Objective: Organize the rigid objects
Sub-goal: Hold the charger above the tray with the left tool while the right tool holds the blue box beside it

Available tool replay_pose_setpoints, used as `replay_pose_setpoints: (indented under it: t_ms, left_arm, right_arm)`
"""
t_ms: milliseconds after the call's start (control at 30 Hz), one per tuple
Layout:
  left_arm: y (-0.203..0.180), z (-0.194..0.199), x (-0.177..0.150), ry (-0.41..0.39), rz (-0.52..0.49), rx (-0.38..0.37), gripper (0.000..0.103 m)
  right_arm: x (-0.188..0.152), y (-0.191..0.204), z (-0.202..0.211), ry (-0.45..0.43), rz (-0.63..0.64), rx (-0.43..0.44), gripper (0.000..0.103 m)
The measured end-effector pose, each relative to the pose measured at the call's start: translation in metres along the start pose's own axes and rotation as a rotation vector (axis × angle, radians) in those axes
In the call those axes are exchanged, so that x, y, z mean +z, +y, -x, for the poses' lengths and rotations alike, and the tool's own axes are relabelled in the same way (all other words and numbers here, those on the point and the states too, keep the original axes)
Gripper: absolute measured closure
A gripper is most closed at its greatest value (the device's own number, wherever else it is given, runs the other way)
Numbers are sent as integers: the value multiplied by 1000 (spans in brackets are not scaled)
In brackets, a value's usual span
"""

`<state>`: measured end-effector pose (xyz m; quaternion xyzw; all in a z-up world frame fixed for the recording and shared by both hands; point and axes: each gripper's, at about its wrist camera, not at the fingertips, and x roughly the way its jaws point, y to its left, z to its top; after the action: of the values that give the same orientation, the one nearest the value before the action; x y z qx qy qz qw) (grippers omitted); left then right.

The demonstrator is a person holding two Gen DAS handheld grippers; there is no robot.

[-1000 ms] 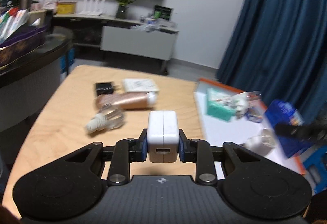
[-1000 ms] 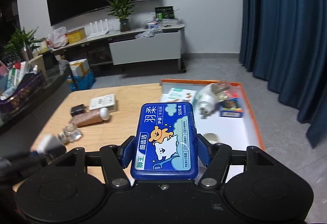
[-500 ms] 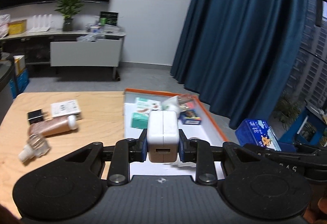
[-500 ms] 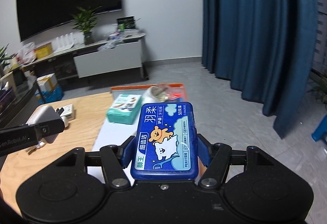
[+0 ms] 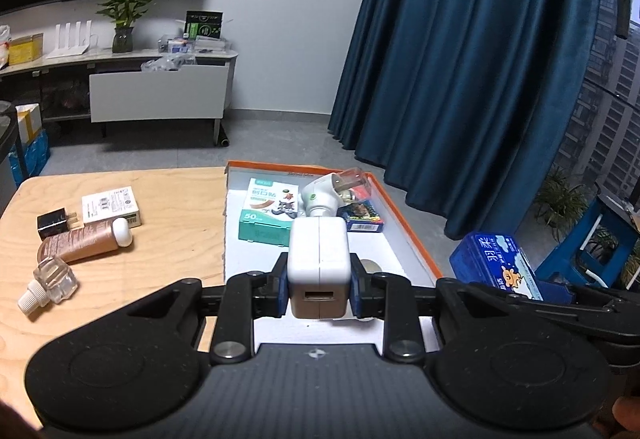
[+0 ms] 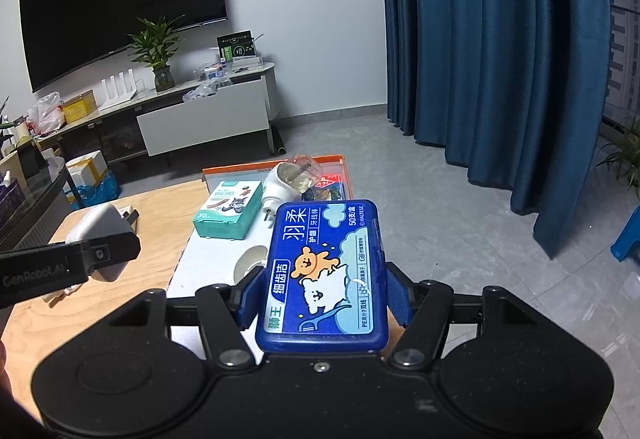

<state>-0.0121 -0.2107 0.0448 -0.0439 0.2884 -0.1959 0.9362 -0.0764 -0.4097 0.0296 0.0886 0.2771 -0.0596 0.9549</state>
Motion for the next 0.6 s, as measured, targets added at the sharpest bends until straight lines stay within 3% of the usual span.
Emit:
replay_pose_setpoints:
  t_ms: [600]
  left_arm:
    - [2,-4,8,0,5,24,74]
  right_arm:
    - [7,2,-12,0,9,24,29]
